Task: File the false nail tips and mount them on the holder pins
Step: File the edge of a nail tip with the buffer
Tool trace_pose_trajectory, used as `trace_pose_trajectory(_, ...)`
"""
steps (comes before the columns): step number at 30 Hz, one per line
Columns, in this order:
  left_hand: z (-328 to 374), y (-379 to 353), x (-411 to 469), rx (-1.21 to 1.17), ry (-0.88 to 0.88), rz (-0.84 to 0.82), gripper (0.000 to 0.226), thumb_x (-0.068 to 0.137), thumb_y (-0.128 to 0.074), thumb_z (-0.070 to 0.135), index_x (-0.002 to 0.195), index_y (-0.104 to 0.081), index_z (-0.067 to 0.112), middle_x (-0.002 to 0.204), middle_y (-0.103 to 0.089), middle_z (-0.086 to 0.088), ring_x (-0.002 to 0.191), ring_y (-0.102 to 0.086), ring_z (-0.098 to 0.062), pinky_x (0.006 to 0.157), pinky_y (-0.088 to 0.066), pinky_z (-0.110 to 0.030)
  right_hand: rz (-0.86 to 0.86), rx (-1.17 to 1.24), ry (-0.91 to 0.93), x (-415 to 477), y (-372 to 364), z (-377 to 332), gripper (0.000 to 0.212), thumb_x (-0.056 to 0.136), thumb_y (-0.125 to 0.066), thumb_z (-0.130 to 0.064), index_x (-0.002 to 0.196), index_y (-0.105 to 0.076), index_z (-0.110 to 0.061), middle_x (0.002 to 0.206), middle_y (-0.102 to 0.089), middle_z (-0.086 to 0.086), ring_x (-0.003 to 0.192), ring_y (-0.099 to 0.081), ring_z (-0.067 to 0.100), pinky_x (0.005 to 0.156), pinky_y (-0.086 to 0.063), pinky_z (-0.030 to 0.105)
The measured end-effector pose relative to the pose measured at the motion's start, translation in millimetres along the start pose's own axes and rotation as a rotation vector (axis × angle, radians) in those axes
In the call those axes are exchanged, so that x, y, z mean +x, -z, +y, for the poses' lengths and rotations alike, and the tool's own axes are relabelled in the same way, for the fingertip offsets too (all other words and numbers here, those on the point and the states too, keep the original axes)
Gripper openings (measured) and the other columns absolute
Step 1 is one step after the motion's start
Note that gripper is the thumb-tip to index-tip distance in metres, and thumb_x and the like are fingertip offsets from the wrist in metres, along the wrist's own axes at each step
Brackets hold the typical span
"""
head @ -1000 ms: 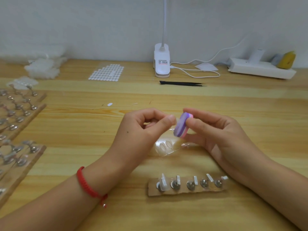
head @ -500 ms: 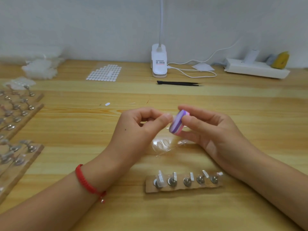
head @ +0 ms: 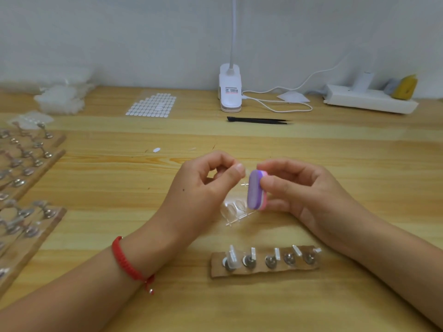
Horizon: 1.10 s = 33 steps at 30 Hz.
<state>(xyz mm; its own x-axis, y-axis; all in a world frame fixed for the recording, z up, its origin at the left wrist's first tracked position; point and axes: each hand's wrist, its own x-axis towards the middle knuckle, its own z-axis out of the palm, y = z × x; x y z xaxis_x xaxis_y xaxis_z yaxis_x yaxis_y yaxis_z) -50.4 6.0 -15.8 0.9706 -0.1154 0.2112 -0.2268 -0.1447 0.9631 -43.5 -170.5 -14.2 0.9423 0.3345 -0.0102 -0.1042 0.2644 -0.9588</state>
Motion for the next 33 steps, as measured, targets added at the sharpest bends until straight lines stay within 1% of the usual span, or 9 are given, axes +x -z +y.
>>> trace_pose_trajectory(5,0.8,-2.9,-2.6,0.015,-0.019,-0.084,0.019,0.079,-0.06,0.029,0.071,-0.062,0.012,0.069,-0.041,-0.02,0.049,-0.033,-0.01,0.049,-0.031,-0.02,0.05,0.064,0.001,0.1,1.5,-0.2,0.022,0.064,-0.075,-0.015,0.086,-0.079,-0.014,0.083,-0.073,0.004,0.072,-0.071,0.015,0.063,-0.056,0.024)
trace_pose_trajectory(8,0.9,-1.6,-1.8,0.001,-0.036,-0.016,0.017,0.078,-0.06,0.028,0.069,-0.061,0.013,0.063,-0.034,-0.016,0.045,-0.028,-0.005,0.045,-0.028,-0.012,-0.007,0.0,-0.008,-0.6,-0.9,0.3,0.022,0.064,-0.08,-0.015,0.086,-0.08,-0.016,0.082,-0.074,0.003,0.069,-0.071,0.013,0.061,-0.056,0.022)
trace_pose_trajectory(13,-0.6,-0.8,-2.2,-0.015,-0.045,-0.022,0.021,0.084,-0.069,0.017,0.067,-0.06,0.009,0.06,-0.031,-0.012,0.044,-0.027,-0.004,0.044,-0.027,-0.01,0.037,0.03,-0.003,-0.4,0.7,0.7,0.022,0.063,-0.077,-0.018,0.085,-0.08,-0.014,0.081,-0.074,0.004,0.069,-0.071,0.013,0.062,-0.056,0.021)
trace_pose_trajectory(17,1.5,-1.9,-2.9,-0.009,-0.037,-0.081,0.017,0.081,-0.064,0.023,0.069,-0.062,0.011,0.064,-0.033,-0.024,0.045,-0.028,-0.005,0.045,-0.028,-0.012,0.052,0.034,0.001,0.9,0.0,0.5,0.025,0.063,-0.075,-0.02,0.087,-0.079,-0.013,0.084,-0.074,0.006,0.072,-0.071,0.014,0.063,-0.056,0.021)
trace_pose_trajectory(21,1.1,-1.7,-2.1,-0.037,-0.027,-0.023,0.017,0.077,-0.059,0.027,0.068,-0.062,0.013,0.058,-0.033,-0.008,0.044,-0.028,-0.003,0.045,-0.027,-0.011,0.005,0.0,-0.023,-0.7,-0.5,-0.1,0.025,0.063,-0.081,-0.017,0.088,-0.08,-0.014,0.084,-0.075,0.006,0.071,-0.071,0.013,0.062,-0.056,0.021)
trace_pose_trajectory(25,3.1,-2.9,-3.9,-0.013,-0.029,-0.128,0.016,0.079,-0.059,0.026,0.068,-0.062,0.015,0.065,-0.037,-0.023,0.05,-0.032,-0.01,0.048,-0.03,-0.018,0.07,0.056,-0.002,1.4,2.0,1.0,0.027,0.062,-0.075,-0.019,0.088,-0.079,-0.012,0.085,-0.074,0.008,0.074,-0.071,0.014,0.064,-0.056,0.022)
trace_pose_trajectory(29,2.3,-1.3,-3.2,-0.033,-0.043,-0.055,0.016,0.078,-0.059,0.026,0.067,-0.062,0.014,0.062,-0.033,-0.022,0.048,-0.029,-0.009,0.046,-0.028,-0.014,-0.005,0.019,-0.026,0.2,-1.0,0.8,0.024,0.065,-0.078,-0.016,0.088,-0.079,-0.013,0.084,-0.075,0.006,0.07,-0.071,0.014,0.063,-0.055,0.021)
trace_pose_trajectory(32,2.9,-3.1,-5.8,-0.004,-0.063,-0.143,0.015,0.078,-0.062,0.026,0.064,-0.064,0.019,0.063,-0.043,-0.029,0.052,-0.032,-0.022,0.049,-0.03,-0.02,0.114,0.106,0.014,3.6,1.1,2.2,0.028,0.065,-0.074,-0.017,0.092,-0.077,-0.01,0.084,-0.073,0.008,0.075,-0.071,0.014,0.065,-0.056,0.022)
trace_pose_trajectory(33,2.5,-3.1,-6.3,-0.012,-0.067,-0.133,0.015,0.077,-0.065,0.026,0.065,-0.065,0.018,0.061,-0.043,-0.027,0.051,-0.033,-0.02,0.048,-0.03,-0.019,0.146,0.16,0.019,4.5,2.7,1.9,0.029,0.068,-0.073,-0.016,0.096,-0.074,-0.009,0.084,-0.073,0.008,0.076,-0.07,0.014,0.067,-0.057,0.023)
